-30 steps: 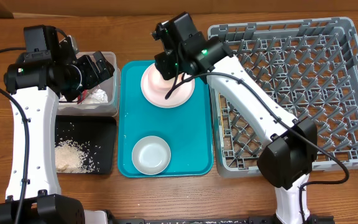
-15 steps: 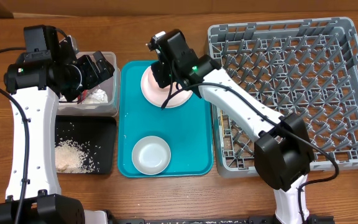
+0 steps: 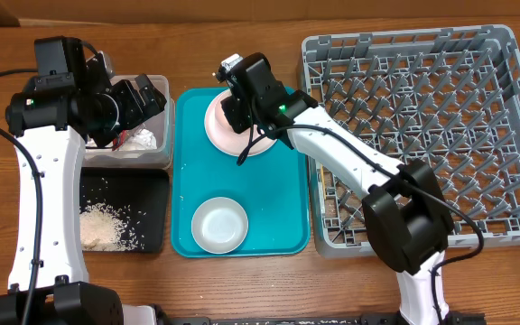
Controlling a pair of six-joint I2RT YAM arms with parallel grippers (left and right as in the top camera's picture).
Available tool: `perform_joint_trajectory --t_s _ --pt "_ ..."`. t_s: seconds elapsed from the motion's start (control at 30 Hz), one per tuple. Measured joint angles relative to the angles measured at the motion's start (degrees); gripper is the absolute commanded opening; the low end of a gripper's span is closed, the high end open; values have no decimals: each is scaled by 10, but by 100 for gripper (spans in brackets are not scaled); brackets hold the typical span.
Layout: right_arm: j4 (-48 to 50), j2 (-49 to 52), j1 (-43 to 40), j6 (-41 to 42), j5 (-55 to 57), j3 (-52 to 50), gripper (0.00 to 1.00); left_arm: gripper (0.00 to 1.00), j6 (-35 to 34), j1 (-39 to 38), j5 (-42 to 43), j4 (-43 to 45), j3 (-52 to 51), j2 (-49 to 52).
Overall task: Sort waste into correct bins and load items into the dishwasher
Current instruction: 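Close the right gripper on the rim of the white paper cup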
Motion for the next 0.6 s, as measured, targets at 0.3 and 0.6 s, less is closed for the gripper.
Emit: perform_joint_trajectory --t_s 0.3,0.6 --pt "-1 19 -4 -4 0 -2 29 100 0 0 0 0 0 0" --pt "-12 19 -4 -4 0 -2 28 100 0 0 0 0 0 0"
